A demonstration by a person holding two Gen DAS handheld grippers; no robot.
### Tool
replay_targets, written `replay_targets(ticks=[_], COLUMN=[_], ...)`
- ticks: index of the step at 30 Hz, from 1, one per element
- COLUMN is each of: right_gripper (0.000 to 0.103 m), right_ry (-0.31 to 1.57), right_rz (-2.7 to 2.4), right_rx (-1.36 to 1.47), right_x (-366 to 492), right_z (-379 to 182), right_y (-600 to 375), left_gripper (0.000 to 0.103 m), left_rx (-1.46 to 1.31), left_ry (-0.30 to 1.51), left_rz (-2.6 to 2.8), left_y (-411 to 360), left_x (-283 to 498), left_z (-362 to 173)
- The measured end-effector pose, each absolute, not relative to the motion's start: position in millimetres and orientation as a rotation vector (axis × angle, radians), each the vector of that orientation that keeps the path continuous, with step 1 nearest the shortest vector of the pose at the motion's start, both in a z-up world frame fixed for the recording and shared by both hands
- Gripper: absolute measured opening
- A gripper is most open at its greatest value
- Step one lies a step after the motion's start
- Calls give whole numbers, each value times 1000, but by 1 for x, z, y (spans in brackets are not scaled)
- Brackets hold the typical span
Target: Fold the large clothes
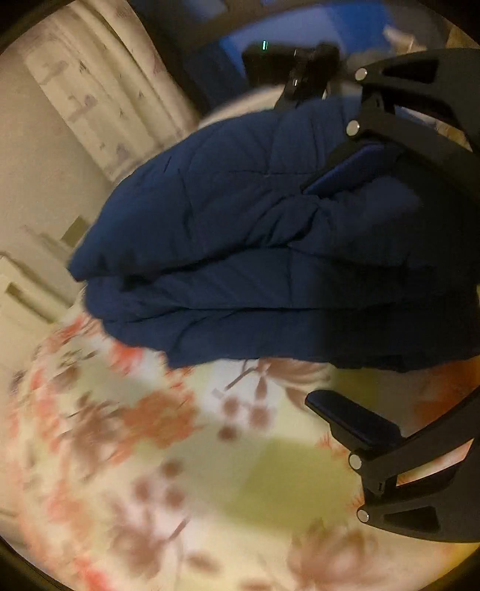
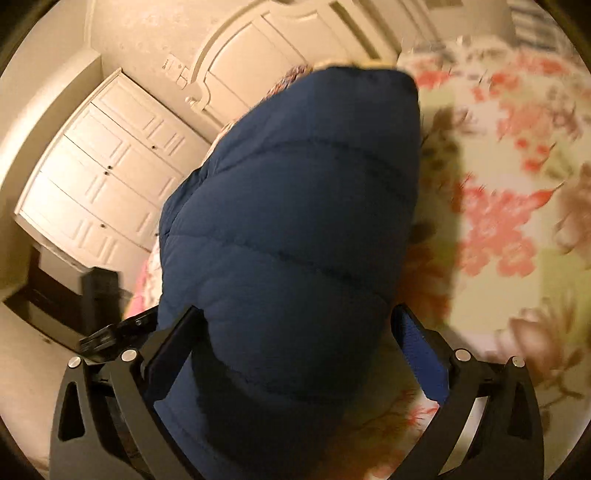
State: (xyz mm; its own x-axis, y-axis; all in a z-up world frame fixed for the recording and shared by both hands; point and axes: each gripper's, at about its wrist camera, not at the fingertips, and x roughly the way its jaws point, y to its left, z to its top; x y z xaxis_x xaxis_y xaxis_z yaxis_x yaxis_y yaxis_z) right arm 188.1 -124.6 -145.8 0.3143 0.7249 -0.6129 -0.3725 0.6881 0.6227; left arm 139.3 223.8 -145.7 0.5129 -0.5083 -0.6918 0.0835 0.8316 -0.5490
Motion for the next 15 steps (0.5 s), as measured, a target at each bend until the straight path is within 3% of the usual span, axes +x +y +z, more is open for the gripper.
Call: replay_targets(ticks=[7,9,11,15], right_gripper=[99,91,83,77], right_ry=[1055,977,907,759], right_rz=[845,869,865,810], right_rx=[415,386,365,314], right_x=[196,189,182,179], right_z=[-158,-153,-147,-121], right_y=[-109,-109,-114,-132], left_gripper=[100,93,74,64], left_rx=[-566,-571,-556,-526], left_ry=[1021,988,934,877], left_rz=[-543,-562,-570,-596], left_y=[208,200,194,166], left_x=[164,164,161,179], left_z=[-150,-147,-136,-116])
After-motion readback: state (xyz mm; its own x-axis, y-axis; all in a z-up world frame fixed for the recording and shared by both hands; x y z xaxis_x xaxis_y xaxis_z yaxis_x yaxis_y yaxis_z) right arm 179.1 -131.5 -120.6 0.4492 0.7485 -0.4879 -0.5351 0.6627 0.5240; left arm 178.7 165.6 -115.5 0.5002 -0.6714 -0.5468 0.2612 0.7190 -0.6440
